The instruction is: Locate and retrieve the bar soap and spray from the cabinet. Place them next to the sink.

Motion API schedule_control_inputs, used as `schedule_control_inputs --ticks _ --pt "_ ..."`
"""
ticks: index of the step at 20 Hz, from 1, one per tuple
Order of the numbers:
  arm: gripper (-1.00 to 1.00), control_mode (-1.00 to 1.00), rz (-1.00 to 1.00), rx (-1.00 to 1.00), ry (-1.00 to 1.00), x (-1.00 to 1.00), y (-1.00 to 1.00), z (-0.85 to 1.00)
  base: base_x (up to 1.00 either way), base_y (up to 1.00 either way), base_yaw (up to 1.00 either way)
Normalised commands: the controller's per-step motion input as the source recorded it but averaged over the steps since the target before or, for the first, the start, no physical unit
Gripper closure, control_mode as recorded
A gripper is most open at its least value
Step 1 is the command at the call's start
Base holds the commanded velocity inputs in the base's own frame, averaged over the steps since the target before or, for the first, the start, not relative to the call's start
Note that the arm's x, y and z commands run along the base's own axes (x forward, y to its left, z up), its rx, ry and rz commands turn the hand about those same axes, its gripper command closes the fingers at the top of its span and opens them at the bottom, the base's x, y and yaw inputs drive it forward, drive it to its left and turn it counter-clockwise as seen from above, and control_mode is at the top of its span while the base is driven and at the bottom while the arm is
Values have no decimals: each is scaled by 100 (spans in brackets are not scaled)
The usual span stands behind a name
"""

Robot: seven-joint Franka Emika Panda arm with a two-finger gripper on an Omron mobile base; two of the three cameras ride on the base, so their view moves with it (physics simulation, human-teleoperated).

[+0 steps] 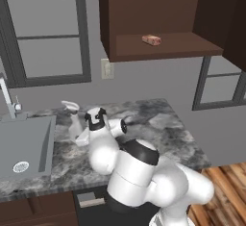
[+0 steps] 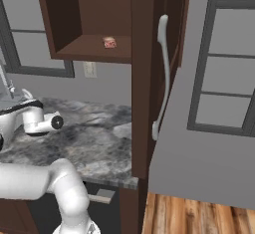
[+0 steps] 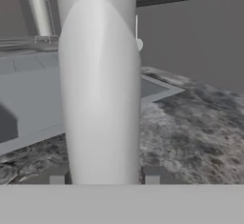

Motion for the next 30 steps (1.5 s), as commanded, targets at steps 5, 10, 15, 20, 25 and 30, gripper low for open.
schedule_control_inputs --ticks 5,10,15,20,25,30 --pt "100 -100 0 0 0 21 31 -16 0 0 0" --pt "100 -100 0 1 -5 20 29 -29 0 0 0" --pt "100 -100 0 0 -3 19 25 -24 0 0 0" --pt "100 -100 0 0 -3 9 11 -8 0 0 0" --pt "100 -100 0 0 1 0 7 -14 0 0 0" --pt "100 -100 0 2 0 0 6 -31 0 0 0"
